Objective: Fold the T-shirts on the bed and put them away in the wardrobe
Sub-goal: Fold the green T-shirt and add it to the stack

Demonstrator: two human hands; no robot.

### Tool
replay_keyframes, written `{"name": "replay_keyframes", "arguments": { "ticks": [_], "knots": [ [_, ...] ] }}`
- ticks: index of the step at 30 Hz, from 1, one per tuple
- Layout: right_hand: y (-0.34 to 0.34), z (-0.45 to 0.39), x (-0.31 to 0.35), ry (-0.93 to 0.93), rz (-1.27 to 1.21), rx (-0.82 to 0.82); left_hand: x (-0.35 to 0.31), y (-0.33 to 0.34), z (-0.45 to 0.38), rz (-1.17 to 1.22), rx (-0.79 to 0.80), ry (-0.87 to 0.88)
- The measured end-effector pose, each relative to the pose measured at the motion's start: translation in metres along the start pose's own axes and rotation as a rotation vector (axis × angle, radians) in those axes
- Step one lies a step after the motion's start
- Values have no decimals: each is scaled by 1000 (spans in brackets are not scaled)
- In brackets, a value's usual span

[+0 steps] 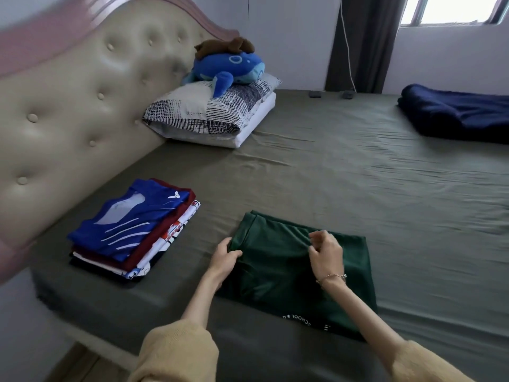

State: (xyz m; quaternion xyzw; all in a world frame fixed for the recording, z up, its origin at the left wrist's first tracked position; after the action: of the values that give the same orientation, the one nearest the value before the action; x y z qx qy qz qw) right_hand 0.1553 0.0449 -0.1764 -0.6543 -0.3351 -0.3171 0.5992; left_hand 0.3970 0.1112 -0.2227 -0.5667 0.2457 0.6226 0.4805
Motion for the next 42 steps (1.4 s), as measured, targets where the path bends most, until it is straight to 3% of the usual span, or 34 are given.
{"name": "replay_keyframes", "arguments": {
  "ticks": [3, 6, 9, 11, 14, 20, 27, 30, 35, 41, 42],
  "knots": [
    [-40, 1, -19, 76, 281, -139, -13, -7, 0, -177, -104, 123],
    [-65, 6, -58, 346, 288, -215, -32, -3, 8, -422, -202, 219],
    [-72, 12, -78, 467, 283, -187, -55, 15, 24, -879, -285, 336],
    [-71, 12, -79, 467, 323, -132, -63, 37, 34, -1007, -253, 438],
    [-67, 15, -75, 456, 386, -44, -61, 76, 47, -1025, -114, 512],
    [-65, 21, -73, 319, 436, 44, -23, 107, 60, -1063, 120, 402],
    [-69, 21, -83, 324, 349, 89, -16, 59, 50, -1292, 8, 269],
    [-71, 21, -87, 339, 329, 76, -26, 67, 54, -1289, -24, 367],
    [-78, 18, -91, 332, 279, 50, -24, 122, 70, -1134, 218, 459],
    [-120, 11, -117, 336, 276, 3, -39, 167, 92, -1321, 194, 657],
    [-133, 10, -127, 348, 279, -12, -38, 178, 97, -1315, 247, 614]
  ]
}}
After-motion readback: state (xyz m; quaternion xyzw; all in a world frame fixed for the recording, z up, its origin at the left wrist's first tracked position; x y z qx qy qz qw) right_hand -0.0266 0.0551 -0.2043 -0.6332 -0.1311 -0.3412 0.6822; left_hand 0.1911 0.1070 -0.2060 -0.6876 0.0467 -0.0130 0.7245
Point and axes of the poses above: each hand's wrist, its own z-axis away from the middle knuckle, its own y-axis out of the palm, x = y × z, the point moved 8 cm from there along -z, towards the middle knuckle, and after that the axes turned 1 degree about y, right-handed, at the moved point
